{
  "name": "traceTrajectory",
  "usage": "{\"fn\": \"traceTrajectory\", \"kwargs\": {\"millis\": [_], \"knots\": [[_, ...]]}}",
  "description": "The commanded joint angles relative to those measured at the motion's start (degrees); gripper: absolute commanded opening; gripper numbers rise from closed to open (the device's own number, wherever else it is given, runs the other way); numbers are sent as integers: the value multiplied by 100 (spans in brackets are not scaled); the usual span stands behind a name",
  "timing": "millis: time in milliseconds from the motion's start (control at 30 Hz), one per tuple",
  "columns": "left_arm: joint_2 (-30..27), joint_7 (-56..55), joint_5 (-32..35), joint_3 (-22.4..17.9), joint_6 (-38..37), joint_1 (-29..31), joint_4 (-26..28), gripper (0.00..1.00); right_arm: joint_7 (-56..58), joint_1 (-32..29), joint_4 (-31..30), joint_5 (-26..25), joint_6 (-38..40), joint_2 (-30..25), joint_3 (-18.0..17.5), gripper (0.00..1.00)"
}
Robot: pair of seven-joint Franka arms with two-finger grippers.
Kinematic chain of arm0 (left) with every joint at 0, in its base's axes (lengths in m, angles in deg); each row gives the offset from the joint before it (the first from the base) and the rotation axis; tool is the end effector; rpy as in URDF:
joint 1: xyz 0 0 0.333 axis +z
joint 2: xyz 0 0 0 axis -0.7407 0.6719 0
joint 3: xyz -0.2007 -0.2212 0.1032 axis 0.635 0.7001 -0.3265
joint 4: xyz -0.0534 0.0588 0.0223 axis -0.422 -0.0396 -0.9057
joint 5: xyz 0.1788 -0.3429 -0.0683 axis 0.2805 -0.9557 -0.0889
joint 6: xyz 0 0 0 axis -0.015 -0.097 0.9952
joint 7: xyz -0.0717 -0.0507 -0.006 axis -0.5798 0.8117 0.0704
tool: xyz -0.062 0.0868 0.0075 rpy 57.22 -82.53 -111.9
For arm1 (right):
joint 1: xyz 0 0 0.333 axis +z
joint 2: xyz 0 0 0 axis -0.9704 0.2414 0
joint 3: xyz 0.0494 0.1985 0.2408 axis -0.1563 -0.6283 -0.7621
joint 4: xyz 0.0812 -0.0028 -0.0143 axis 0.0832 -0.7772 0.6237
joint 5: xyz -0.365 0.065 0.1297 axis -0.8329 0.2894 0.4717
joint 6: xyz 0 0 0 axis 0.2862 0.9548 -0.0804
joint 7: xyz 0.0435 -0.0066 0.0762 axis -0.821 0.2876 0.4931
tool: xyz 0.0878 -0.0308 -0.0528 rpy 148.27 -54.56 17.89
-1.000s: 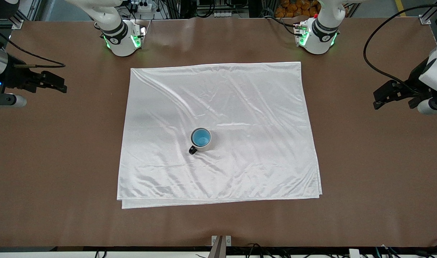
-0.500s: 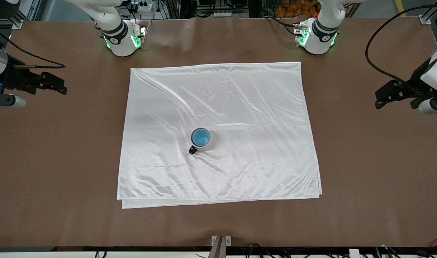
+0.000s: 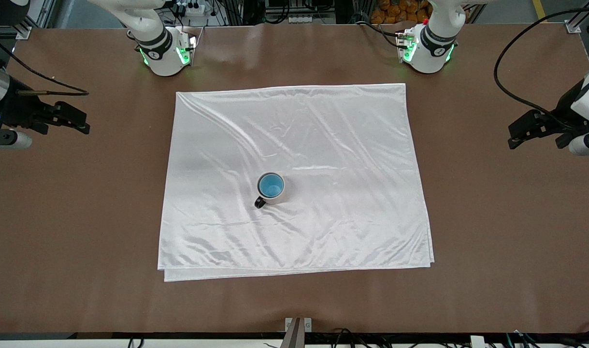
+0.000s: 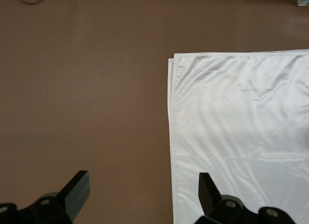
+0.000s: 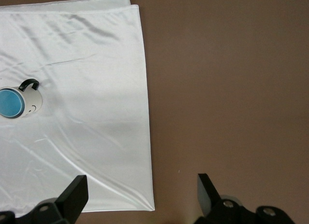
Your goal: Place blue cup into white mug on cloth
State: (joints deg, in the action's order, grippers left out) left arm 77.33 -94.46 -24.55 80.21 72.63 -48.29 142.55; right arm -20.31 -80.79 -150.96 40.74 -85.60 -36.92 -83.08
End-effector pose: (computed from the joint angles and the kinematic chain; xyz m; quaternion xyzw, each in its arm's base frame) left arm 0.5889 -0.0667 0.6461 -0.9988 0.0034 -0.0483 0.0088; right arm 0.5611 0.0373 0.6218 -0.9991 0.0099 0.0396 0.0097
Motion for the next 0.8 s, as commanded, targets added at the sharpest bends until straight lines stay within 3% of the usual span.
{"fn": "traceTrajectory", "kwargs": {"millis": [0,767], "knots": [[-331,-56,-146,-24,437,41,563,100,-97,2,59,-24,17,17,-32,100],[-507,-83,-137,-111,464,85,721,100,-97,2,59,-24,-18,17,-32,100]]}}
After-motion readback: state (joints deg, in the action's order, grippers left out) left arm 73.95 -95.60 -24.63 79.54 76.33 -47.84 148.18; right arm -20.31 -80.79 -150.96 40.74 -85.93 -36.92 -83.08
